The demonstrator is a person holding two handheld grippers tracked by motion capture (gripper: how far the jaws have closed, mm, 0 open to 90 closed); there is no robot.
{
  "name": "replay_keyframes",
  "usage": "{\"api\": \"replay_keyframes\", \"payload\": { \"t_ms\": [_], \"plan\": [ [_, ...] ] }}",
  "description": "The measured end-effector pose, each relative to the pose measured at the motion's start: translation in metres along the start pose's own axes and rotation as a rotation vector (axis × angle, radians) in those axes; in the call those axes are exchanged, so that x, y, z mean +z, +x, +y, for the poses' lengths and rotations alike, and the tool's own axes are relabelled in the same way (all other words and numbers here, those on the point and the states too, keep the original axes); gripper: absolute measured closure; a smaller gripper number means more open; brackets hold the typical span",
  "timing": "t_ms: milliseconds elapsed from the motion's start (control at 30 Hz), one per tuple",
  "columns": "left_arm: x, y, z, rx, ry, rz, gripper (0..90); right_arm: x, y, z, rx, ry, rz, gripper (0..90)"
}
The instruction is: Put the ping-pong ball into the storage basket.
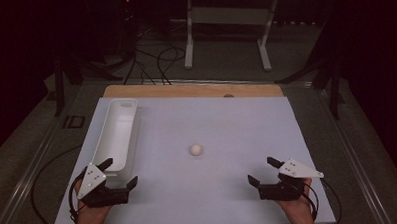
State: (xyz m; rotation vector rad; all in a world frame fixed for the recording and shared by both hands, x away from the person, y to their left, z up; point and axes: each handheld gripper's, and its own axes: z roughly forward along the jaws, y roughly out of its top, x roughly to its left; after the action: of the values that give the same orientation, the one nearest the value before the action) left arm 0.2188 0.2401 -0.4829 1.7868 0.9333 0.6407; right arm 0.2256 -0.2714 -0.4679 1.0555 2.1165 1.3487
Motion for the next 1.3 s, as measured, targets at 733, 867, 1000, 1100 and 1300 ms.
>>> {"api": "replay_keyframes", "payload": {
  "t_ms": [733,867,1000,1100,1300],
  "plan": [
    [-0.001,0.0,0.0,0.008,-0.002,0.009,0.0,0.025,0.007,0.041,-0.014,0.062,-0.001,7.0],
    [0.0,0.0,-0.001,0.01,0.0,0.009,0.0,0.03,0.009,0.048,-0.015,0.08,-0.003,7.0],
    [-0.001,0.0,-0.001,0.011,0.0,0.01,0.0,0.033,0.008,0.052,-0.004,0.091,-0.005,7.0],
    [0.0,0.0,-0.001,0.01,0.0,0.01,0.0,0.034,0.007,0.055,0.001,0.095,-0.008,7.0],
    [0.0,-0.001,-0.001,0.011,0.003,0.01,0.0,0.038,0.006,0.06,0.011,0.13,-0.01,7.0]
  ]
}}
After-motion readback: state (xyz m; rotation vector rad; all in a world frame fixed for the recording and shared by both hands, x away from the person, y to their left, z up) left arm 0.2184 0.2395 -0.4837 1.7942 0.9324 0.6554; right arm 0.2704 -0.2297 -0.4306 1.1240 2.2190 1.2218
